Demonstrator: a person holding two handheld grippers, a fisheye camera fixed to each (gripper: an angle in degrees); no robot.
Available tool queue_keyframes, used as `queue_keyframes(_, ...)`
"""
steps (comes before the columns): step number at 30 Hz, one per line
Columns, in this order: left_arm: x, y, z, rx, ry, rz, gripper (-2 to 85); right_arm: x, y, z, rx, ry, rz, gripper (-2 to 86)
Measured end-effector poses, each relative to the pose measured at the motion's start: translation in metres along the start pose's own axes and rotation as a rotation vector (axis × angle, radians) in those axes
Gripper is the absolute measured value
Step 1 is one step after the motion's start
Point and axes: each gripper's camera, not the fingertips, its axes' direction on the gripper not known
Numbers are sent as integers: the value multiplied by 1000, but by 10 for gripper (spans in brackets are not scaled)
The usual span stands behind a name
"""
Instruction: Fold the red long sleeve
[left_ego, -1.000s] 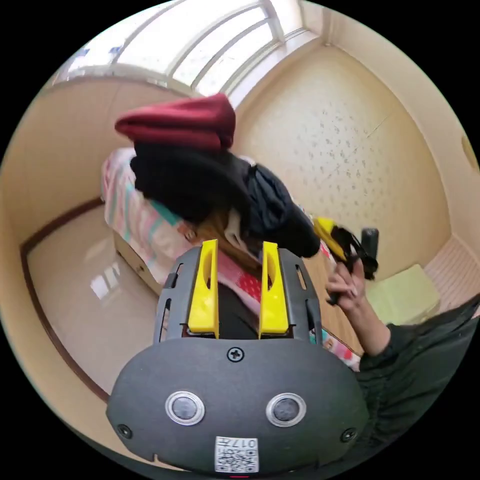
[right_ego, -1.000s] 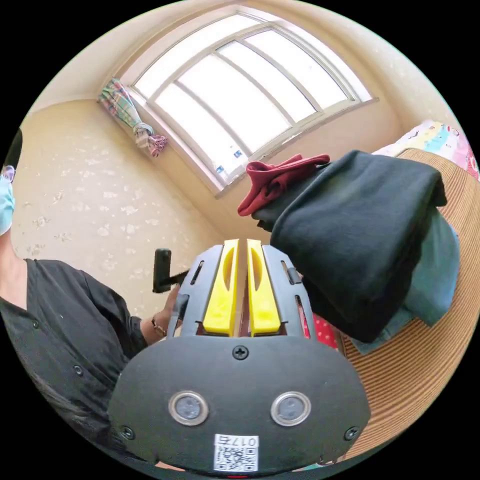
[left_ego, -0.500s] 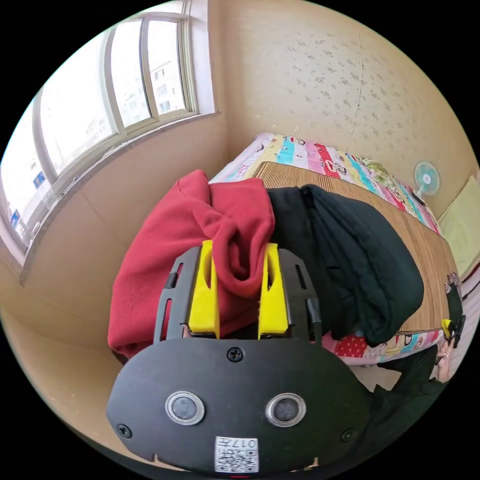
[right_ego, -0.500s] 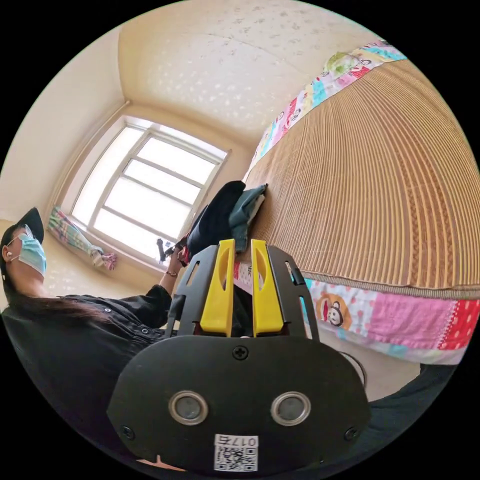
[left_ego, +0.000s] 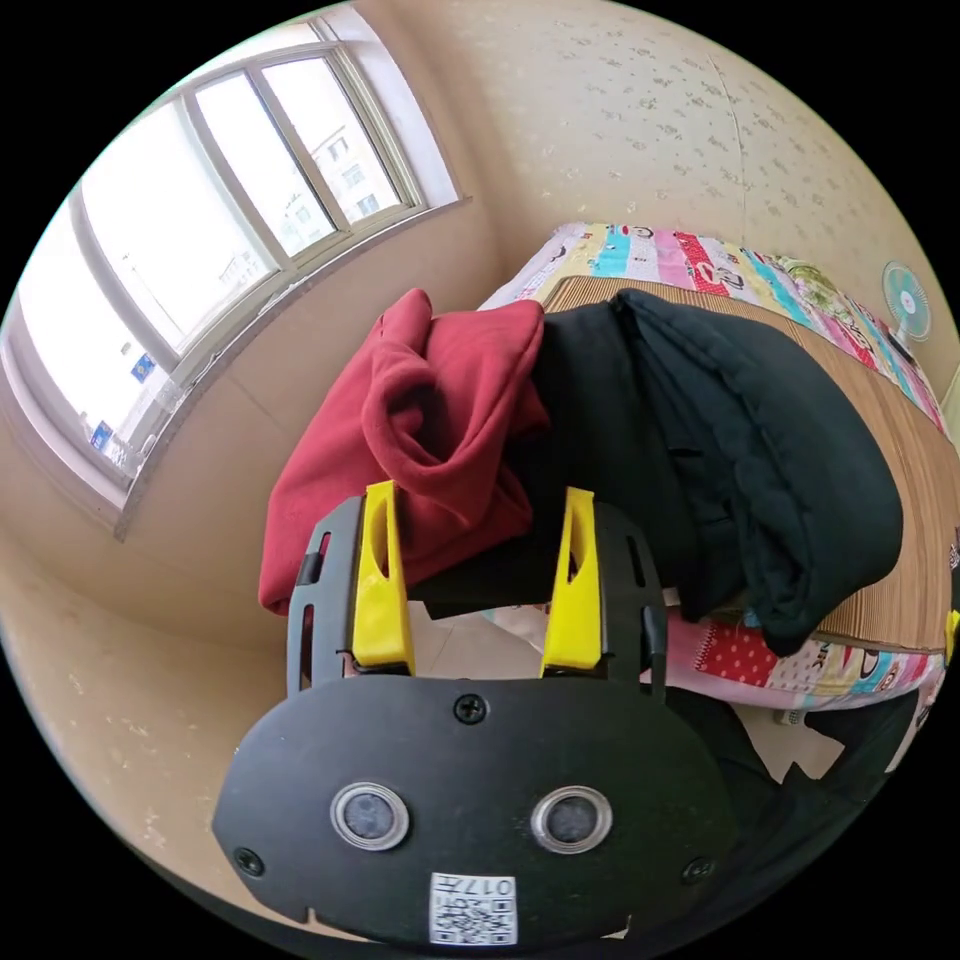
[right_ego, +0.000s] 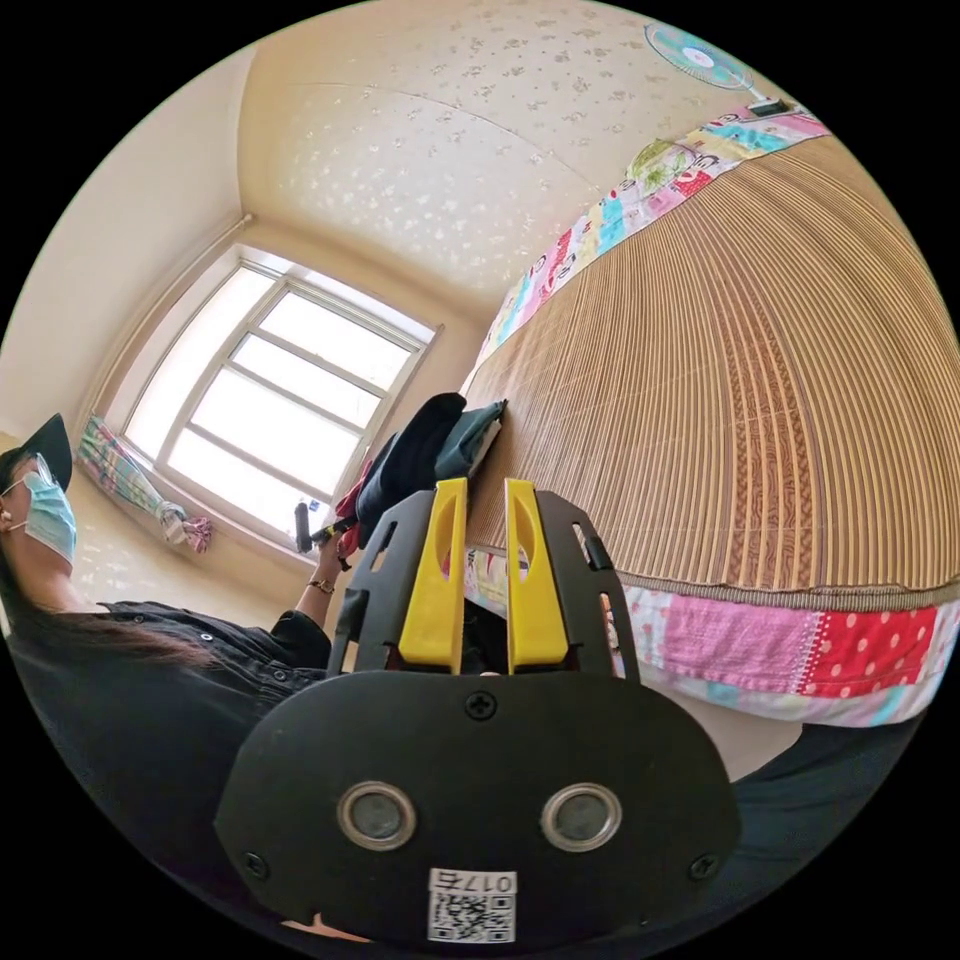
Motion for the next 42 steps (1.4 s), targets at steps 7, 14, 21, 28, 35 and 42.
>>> queue_keyframes(7,-30,-16,-8,-25,17,9,78,-12,-7,16,25,-28,85,59)
queue_keyframes(14,-181,-92,-47,178,480,-296,69,-30,-31,-6,137,-4,97,44)
queue_keyframes(21,-120,-131,-133,323,316,106,75,-50,-47,-9,230,41,99,29)
queue_keyframes(28,-27,-4,-29,62,439,157,94,-40,-46,23,202,83,162,29)
queue_keyframes(35,-4,50,-103,237,441,201,8,-95,-56,25,226,640,-121,20)
queue_keyframes(42,97,-10,-63,-281,1542,430,-3,-89,-50,31,432,839,-156,7)
